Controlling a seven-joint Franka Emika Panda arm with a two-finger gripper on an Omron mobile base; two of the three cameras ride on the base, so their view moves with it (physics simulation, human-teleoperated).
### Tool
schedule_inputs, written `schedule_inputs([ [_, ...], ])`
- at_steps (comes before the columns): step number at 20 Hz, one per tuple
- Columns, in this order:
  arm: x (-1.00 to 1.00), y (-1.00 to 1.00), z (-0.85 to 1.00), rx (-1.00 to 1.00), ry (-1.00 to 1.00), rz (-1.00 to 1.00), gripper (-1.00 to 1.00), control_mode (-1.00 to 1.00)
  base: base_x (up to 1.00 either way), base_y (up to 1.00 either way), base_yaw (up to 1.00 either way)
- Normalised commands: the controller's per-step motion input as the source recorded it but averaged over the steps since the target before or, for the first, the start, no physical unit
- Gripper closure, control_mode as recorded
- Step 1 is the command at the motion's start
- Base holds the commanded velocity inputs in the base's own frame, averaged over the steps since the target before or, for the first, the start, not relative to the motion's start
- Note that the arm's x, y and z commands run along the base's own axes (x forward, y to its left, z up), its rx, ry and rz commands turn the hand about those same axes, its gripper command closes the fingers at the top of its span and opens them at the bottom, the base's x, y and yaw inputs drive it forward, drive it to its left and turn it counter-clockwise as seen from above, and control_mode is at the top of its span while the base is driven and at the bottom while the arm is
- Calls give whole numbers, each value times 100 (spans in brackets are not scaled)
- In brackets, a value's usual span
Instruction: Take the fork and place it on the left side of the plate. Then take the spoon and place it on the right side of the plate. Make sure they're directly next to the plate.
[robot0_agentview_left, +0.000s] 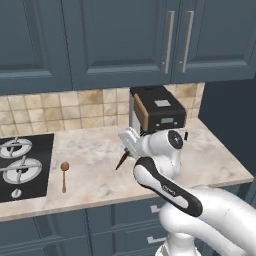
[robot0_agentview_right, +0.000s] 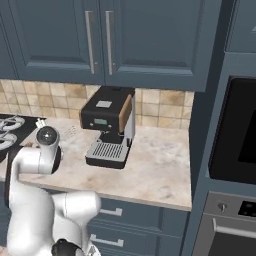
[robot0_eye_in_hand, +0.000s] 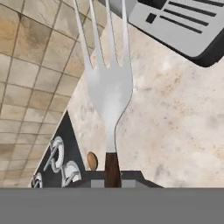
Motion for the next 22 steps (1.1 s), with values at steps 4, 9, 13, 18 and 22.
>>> schedule_inputs([
  [4, -63, -64, 71, -2, 0, 18, 100, -100, 0, 0, 0],
  [9, -71, -68, 67, -19, 0, 20, 100, -100, 0, 0, 0],
  [13, -88, -56, 71, -34, 0, 19, 100, -100, 0, 0, 0],
  [18, -78, -40, 22, -37, 2, 18, 100, -100, 0, 0, 0],
  [22, -61, -14, -9, -38, 3, 2, 100, -100, 0, 0, 0],
])
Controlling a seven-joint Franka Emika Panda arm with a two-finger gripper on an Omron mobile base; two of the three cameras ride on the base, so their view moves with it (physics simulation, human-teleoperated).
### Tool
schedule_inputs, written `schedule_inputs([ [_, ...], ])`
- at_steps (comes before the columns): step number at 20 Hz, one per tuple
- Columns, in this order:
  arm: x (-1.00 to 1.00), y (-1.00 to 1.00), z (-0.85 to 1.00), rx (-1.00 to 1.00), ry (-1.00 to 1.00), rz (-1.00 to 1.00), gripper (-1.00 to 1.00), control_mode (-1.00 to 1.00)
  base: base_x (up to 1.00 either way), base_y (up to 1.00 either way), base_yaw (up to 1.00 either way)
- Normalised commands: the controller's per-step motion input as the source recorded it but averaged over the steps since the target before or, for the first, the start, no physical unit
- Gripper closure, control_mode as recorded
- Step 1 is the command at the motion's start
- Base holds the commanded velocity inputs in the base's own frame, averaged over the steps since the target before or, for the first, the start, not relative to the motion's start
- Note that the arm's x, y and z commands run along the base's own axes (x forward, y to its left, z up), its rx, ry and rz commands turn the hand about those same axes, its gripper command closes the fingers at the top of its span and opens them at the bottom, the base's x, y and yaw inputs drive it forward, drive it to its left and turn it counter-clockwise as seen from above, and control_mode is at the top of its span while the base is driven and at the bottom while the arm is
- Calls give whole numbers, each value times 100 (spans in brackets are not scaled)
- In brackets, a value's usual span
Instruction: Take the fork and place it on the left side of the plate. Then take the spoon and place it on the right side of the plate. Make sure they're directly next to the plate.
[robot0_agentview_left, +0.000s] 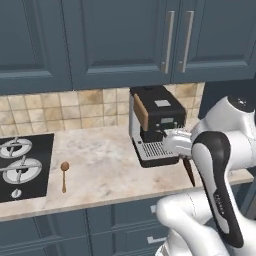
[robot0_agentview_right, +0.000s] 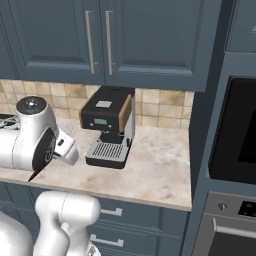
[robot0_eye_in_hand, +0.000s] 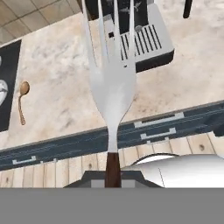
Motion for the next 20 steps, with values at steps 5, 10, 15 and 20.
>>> schedule_inputs([
  [5, -31, -16, -19, -30, 1, 0, 100, -100, 0, 0, 0],
  [10, -15, -14, -11, -10, 0, 0, 100, 100, -16, -11, 0],
  [15, 0, 0, 0, 0, 0, 0, 100, 100, -59, -23, 18],
  [20, 0, 0, 0, 0, 0, 0, 100, 100, -51, -22, 48],
])
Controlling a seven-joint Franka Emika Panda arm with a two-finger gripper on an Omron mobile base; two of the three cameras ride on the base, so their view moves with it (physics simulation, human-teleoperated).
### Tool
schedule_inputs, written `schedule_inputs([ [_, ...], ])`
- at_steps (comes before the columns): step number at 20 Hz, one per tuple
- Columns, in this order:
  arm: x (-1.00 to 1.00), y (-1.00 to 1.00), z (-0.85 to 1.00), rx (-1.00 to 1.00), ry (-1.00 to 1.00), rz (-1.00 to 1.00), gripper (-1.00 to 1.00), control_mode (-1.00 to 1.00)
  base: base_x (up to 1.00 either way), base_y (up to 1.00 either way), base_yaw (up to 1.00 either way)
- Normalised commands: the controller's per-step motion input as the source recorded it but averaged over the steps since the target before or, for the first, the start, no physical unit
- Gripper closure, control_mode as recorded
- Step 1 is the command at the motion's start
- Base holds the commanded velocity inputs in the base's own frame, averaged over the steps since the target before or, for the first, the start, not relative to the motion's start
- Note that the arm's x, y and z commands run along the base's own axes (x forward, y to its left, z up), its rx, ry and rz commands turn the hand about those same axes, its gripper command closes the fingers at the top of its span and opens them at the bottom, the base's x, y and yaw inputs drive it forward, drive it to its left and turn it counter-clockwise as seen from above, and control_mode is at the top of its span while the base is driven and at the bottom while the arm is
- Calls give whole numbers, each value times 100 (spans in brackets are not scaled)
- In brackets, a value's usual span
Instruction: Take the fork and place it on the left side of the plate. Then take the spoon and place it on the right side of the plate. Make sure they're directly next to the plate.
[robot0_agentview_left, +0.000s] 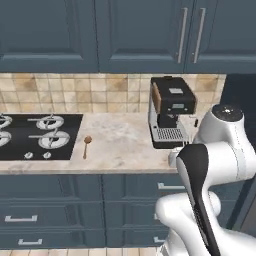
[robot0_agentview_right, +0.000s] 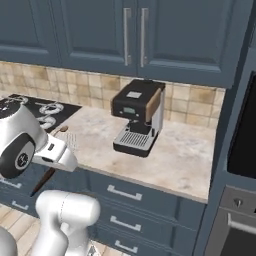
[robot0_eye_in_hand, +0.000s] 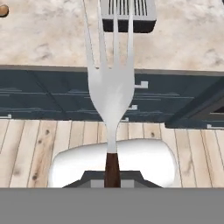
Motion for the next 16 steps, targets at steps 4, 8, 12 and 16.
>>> schedule_inputs([
  [4, 0, 0, 0, 0, 0, 0, 100, 100, -26, -1, 68],
  [8, 0, 0, 0, 0, 0, 0, 100, 100, -18, 0, 75],
  [12, 0, 0, 0, 0, 0, 0, 100, 100, -13, 0, 76],
  [16, 0, 0, 0, 0, 0, 0, 100, 100, -3, 0, 73],
])
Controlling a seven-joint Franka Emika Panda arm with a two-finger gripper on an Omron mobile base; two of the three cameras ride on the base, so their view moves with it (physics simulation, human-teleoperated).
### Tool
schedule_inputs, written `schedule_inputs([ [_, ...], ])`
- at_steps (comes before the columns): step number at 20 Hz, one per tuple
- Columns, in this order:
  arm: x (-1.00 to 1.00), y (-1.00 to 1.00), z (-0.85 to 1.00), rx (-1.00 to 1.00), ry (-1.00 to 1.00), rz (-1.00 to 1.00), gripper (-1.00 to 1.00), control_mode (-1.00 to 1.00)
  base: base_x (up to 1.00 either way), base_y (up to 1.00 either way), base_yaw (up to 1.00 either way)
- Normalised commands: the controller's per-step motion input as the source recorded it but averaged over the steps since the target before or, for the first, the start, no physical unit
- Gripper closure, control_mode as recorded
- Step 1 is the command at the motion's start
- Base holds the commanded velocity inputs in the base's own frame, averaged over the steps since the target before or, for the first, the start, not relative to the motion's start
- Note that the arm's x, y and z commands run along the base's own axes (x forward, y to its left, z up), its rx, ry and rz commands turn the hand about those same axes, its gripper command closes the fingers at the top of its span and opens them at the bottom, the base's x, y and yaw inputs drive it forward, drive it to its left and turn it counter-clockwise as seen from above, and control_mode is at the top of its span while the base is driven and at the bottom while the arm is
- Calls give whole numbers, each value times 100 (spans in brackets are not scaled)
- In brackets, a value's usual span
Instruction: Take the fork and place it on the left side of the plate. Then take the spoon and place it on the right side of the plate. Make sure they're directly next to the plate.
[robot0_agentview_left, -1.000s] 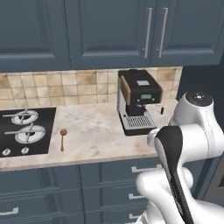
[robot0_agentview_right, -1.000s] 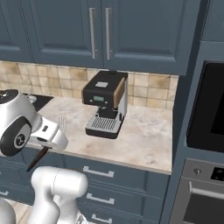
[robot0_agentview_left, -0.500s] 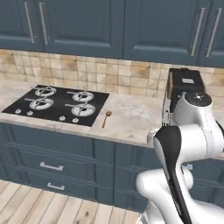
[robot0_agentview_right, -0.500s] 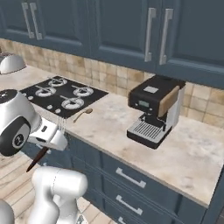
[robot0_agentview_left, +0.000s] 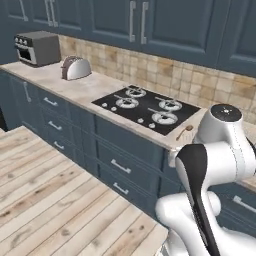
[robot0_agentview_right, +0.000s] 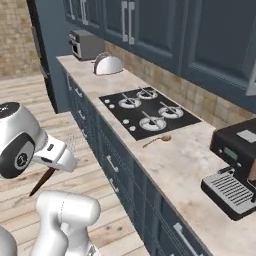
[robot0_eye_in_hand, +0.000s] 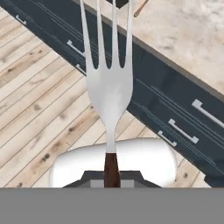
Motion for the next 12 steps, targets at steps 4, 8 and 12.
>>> schedule_inputs([
  [4, 0, 0, 0, 0, 0, 0, 100, 100, 0, 0, 69],
  [8, 0, 0, 0, 0, 0, 0, 100, 100, 0, 0, 63],
  [12, 0, 0, 0, 0, 0, 0, 100, 100, 0, 0, 59],
])
